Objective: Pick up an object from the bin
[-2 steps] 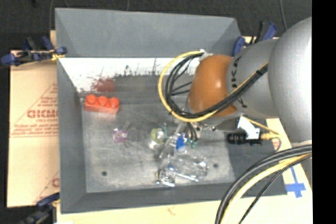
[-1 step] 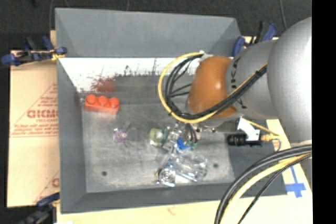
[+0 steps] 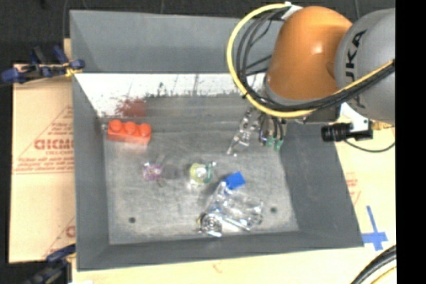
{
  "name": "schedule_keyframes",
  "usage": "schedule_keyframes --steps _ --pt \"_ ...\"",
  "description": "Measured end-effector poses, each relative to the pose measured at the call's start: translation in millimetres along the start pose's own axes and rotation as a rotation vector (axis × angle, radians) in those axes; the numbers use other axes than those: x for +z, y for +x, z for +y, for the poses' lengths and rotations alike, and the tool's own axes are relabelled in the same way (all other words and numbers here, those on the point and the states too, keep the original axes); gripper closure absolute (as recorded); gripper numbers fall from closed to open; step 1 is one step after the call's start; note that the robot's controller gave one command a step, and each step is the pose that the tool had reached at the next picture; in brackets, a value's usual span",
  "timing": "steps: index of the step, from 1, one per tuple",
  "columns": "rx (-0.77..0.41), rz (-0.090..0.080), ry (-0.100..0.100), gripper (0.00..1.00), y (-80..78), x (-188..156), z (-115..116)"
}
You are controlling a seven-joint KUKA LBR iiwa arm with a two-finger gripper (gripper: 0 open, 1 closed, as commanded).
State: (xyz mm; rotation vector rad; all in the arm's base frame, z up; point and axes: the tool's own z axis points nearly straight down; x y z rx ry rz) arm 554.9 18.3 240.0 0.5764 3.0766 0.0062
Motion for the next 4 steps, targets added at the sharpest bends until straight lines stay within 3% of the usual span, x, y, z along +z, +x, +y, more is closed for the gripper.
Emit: schedule_keyframes --steps 1,2,3,4 --pt "0.000 0.008 0.004 0.00 1.6 4.8 -0.8" --pt "-0.169 -0.009 -0.006 0.00 -24.2 122.2 -1.3" --pt "-0.132 0.001 -0.001 0.00 -15.7 136.1 6.4" --pt "0.132 0.000 -0.003 0.00 -8.5 166.1 -5.6"
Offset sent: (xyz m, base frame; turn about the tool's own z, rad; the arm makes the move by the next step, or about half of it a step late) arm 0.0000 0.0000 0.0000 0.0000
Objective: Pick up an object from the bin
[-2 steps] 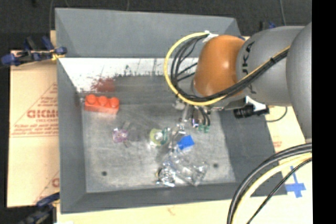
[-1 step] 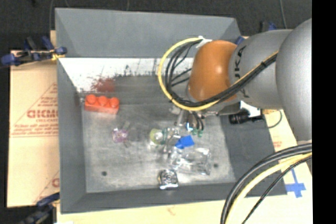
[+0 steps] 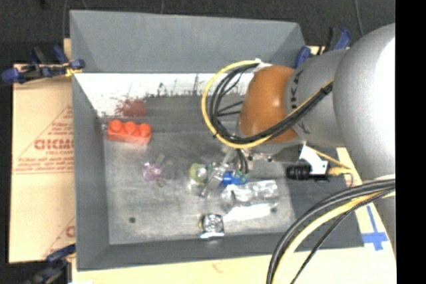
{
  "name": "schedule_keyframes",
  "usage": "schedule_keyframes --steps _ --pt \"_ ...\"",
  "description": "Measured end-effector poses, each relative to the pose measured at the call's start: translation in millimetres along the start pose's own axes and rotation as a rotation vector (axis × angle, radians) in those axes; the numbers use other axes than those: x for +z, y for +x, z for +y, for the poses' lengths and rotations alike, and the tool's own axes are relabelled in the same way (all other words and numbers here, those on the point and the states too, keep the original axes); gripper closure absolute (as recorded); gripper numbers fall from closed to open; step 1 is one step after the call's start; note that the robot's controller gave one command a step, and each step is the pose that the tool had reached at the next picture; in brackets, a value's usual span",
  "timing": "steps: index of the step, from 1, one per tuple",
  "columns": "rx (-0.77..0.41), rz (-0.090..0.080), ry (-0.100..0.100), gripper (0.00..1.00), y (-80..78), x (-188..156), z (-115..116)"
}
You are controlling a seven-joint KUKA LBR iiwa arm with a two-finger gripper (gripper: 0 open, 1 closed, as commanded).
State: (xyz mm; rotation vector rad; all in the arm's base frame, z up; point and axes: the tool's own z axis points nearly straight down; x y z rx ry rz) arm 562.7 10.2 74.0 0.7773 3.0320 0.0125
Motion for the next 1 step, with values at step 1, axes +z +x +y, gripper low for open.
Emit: schedule_keyframes --steps 1 --pt "0.002 -0.009 -0.001 1.00 -3.2 -2.8 -0.7"
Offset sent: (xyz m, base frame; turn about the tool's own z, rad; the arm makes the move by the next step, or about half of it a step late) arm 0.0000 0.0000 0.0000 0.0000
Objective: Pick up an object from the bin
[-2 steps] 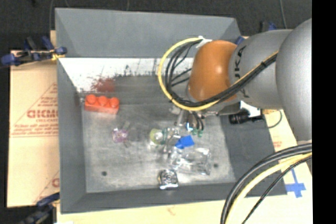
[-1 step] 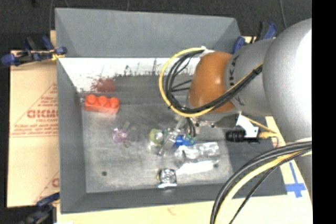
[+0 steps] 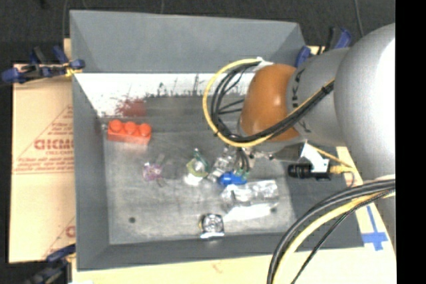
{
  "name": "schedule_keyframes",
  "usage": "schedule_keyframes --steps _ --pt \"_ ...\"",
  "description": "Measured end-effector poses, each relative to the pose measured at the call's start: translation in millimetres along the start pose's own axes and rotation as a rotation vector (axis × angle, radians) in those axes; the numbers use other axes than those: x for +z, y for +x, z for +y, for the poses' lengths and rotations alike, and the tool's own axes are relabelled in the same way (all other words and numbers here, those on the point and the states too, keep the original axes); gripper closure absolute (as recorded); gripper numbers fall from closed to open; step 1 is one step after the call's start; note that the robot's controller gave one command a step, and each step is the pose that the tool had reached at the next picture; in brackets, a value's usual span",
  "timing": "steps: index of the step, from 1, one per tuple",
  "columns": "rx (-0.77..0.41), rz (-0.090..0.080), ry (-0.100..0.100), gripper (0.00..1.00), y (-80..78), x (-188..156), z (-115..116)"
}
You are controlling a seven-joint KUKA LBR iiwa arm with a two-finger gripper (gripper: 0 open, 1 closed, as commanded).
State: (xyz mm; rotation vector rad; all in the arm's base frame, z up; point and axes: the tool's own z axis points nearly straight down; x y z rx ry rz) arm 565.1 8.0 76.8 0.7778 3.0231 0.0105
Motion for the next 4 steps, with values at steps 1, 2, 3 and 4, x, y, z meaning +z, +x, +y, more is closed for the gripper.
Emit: schedule_keyframes --steps 1,2,3,4 --pt "0.000 0.011 0.006 0.00 3.4 3.2 -1.4" --pt "-0.105 -0.003 0.005 0.00 13.1 1.4 -6.9" --pt "-0.096 0.007 0.004 0.00 -10.2 1.5 57.6" --pt "-0.182 -0.002 0.005 0.00 6.8 1.7 55.3"
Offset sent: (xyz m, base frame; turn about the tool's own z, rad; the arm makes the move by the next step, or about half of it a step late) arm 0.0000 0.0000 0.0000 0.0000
